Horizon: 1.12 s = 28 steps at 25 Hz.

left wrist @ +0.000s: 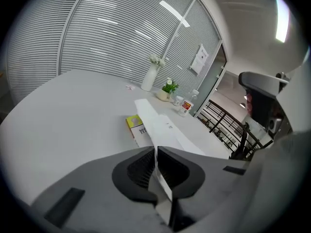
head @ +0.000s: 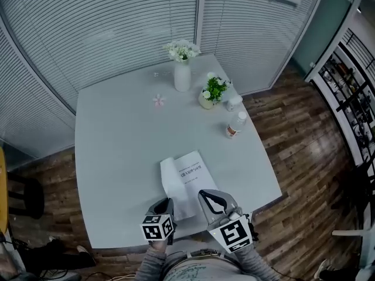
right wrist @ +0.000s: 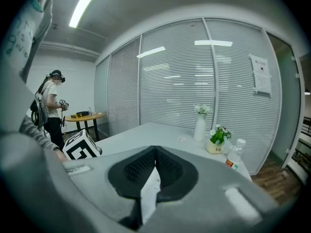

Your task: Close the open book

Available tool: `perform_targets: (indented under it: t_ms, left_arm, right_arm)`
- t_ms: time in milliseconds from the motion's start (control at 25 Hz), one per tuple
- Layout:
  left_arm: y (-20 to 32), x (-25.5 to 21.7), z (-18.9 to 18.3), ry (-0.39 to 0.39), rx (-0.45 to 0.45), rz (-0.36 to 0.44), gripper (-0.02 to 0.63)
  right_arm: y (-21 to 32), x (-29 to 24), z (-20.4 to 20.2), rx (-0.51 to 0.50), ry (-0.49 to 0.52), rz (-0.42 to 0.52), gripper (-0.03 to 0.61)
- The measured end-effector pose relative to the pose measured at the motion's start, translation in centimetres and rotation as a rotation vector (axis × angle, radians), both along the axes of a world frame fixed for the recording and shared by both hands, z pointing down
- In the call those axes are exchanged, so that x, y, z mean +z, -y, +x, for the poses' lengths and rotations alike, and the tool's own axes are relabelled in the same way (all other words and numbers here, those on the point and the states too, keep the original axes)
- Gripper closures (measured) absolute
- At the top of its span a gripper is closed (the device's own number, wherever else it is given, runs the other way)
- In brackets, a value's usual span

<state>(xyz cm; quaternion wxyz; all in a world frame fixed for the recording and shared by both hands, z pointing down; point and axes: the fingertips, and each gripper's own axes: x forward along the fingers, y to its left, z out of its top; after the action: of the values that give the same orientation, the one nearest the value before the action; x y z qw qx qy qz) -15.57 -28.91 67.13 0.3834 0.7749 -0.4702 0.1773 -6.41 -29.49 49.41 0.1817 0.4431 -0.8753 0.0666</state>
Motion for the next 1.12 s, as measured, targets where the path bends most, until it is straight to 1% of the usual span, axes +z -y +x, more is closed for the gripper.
perform_targets:
  t_ms: [240, 480, 720, 880, 1120]
  left_arm:
    - [0.4, 0.4, 2.4, 0.009, -0.017, -0.008, 0.603]
    - [0.8, 0.6, 3.7, 0.031, -0.045, -0.010, 0.607]
    - [1.0, 0.1, 5.2, 0.022, -0.070, -0.001, 0.611]
    - [1.3, -0.5, 6.8, 0.005, -0.069, 0.013, 0.612]
    - [2.4, -1.3, 9.8, -0.012, -0.034, 0.035, 0.612]
  right_arm:
    - [0.5, -0.1, 2.4, -0.014, 0.006, 0.008, 0.577]
    - [1.2, 0.0, 4.4, -0.030, 0.011, 0.007, 0.577]
    - [1.6, 0.0, 5.8, -0.052, 0.014, 0.007, 0.577]
    - [1.7, 0.0, 6.6, -0.069, 0.019, 0.004, 0.577]
    - [2.2, 0.3, 7.5, -0.090, 0.017, -0.003, 0.577]
